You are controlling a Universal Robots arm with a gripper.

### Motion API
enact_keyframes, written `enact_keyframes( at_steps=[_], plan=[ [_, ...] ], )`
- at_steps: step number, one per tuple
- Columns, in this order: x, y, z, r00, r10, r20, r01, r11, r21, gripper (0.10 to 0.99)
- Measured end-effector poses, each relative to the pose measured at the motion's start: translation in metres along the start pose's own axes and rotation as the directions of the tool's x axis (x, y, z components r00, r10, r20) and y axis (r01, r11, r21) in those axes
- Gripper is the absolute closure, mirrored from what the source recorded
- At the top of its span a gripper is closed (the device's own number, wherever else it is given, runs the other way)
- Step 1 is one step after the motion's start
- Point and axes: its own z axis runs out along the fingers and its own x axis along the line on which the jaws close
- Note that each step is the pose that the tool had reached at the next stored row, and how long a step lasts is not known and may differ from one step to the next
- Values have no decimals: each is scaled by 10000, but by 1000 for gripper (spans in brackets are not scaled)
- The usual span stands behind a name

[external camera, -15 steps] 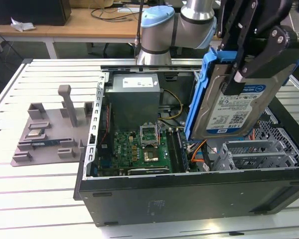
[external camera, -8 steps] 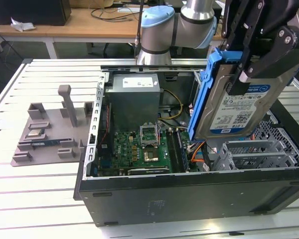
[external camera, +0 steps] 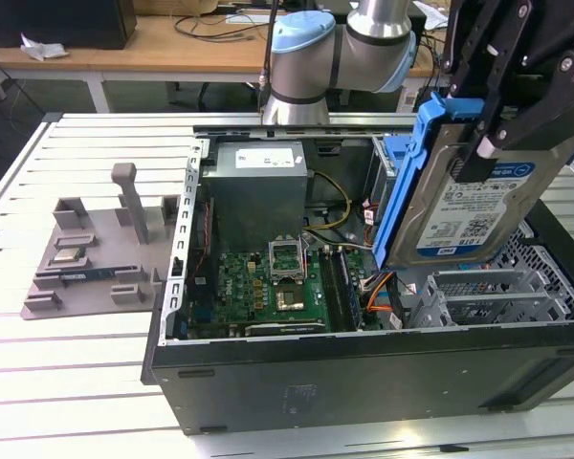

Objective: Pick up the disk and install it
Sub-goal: 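Pick up the disk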

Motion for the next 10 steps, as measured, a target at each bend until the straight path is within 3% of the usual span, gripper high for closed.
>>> enact_keyframes(
  at_steps=[6,10],
  plan=[
    [4,-166,-3,10000,0,0,0,10000,0,722],
    [6,-239,-3,10000,-1,1,1,10000,-1,722]
  ],
)
